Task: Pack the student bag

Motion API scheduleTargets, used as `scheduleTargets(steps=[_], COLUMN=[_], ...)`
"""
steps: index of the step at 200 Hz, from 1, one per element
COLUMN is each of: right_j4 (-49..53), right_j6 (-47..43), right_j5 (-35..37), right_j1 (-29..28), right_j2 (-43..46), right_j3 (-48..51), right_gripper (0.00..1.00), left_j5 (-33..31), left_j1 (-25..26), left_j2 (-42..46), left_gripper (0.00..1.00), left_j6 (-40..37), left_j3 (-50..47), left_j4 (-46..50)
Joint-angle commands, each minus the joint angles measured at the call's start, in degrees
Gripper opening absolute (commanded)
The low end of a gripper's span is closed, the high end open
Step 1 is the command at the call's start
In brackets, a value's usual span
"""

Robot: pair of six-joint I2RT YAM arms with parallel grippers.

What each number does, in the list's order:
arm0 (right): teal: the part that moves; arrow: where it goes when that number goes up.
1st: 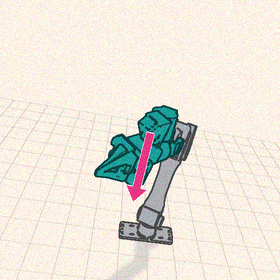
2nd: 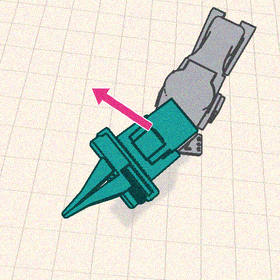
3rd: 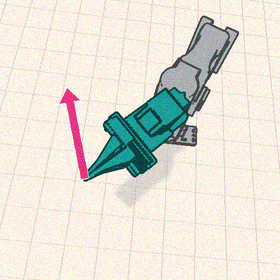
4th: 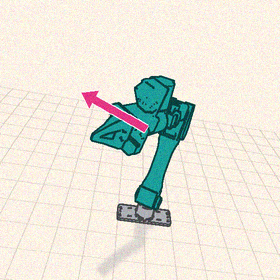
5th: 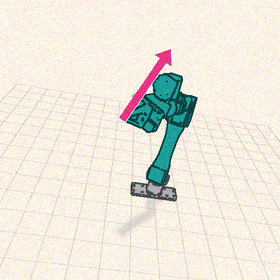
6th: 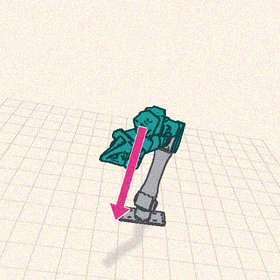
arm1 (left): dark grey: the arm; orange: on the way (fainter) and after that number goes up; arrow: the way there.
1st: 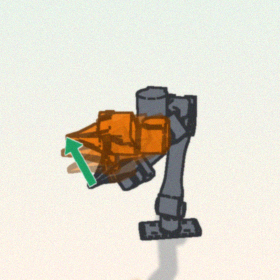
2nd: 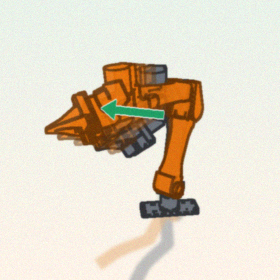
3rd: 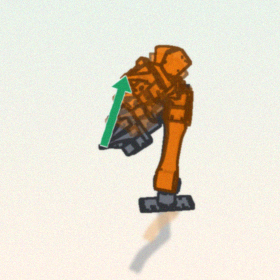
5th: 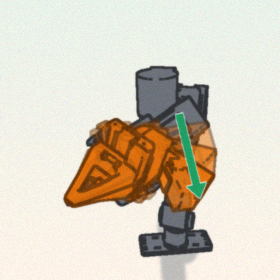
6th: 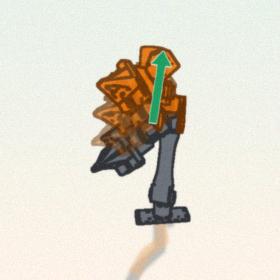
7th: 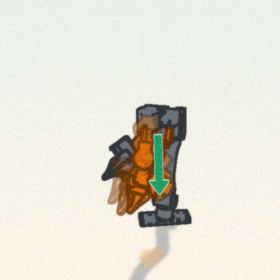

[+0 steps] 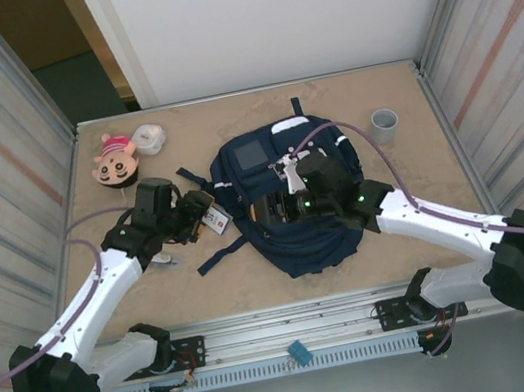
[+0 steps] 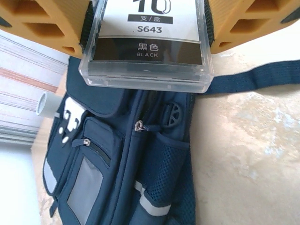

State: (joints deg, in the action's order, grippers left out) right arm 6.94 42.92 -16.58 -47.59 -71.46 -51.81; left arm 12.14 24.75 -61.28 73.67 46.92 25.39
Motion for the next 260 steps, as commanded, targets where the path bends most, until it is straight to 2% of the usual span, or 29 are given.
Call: scheduleTargets(steps=[1,104,173,217,260], right_j4=[-4.9,-6.9,-7.8,-8.0,-6.5], right_j6=[-1.2,-4.8,-6.3,-6.9,-7.8], right_j5=[-0.9,-2.2,-0.6,0.3,1.6], right_j1=[-1.1,-5.0,-5.2,-5.2,-5.0], right_j2=[-2.5,-15.9,-17.9,-16.1,-12.6], right_j3=[-0.5,-8.7,-10.0,-9.1,-7.7], right_gripper=[0.67,0.61,0.32,0.23,0.14], left_j5=[3.2,5.3,5.4,4.9,4.3], left_j1=[0.3,0.8,1.7,1.9,2.4], left_j2=[1.5,2.0,2.2,2.2,1.6], left_gripper=[0.50,0.51,0.51,0.52,0.59], left_j6=[6.9,12.2,14.1,14.7,14.4], left_j3=[-2.2,-4.5,-5.5,-6.1,-5.8], left_j4=[-5.4,-11.1,-13.1,-13.4,-13.2])
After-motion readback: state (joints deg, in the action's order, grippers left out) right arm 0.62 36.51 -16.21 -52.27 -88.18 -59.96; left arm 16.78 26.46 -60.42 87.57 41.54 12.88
